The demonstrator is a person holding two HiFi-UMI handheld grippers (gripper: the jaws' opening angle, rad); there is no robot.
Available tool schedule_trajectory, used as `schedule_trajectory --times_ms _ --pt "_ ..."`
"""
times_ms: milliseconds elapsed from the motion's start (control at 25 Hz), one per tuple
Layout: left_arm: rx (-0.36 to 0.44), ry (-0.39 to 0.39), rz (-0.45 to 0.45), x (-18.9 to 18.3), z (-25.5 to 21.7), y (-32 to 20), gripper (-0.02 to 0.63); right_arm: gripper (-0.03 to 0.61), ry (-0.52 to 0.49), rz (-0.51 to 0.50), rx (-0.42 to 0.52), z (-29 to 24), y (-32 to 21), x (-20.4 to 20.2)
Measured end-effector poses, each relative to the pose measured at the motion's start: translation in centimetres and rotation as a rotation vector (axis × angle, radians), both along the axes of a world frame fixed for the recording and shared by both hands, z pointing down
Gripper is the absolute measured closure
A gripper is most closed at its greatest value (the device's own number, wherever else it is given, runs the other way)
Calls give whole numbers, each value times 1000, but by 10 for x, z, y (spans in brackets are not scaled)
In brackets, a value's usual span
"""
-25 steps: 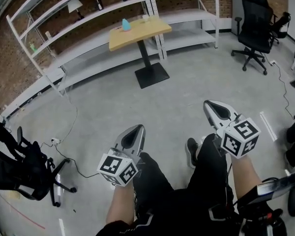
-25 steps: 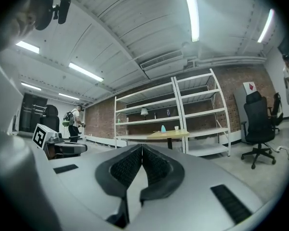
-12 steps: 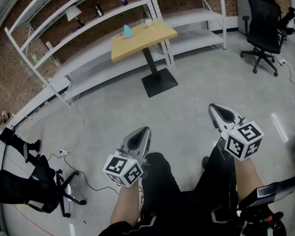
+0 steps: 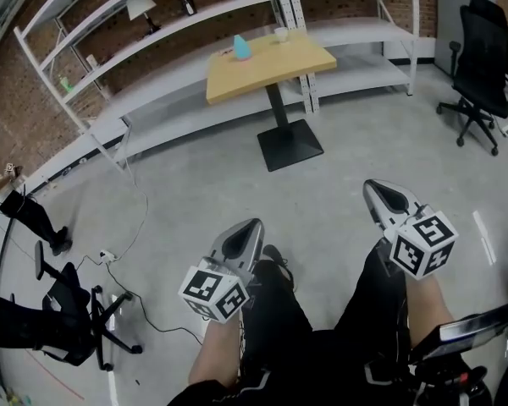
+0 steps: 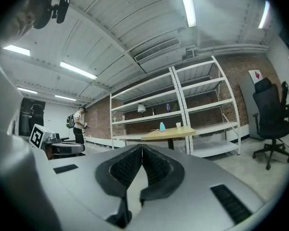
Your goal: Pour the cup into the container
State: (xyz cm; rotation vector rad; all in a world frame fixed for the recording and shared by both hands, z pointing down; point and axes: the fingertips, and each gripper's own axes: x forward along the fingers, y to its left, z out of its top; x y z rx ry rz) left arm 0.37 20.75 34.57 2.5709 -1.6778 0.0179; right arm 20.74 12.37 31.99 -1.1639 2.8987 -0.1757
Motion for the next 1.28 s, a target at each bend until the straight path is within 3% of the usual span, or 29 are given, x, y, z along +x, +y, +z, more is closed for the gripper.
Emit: schedule_trajectory --times_ms 440,840,1280 --pt "51 1 35 -42 -18 -130 612 575 14 26 39 -18 -117 -38" --pt "58 -2 48 -77 -33 -279 612 575 -11 32 47 -25 -266 -73" --pt "51 -14 -10 -164 -27 -431 612 575 -6 -7 58 -30 -432 -162"
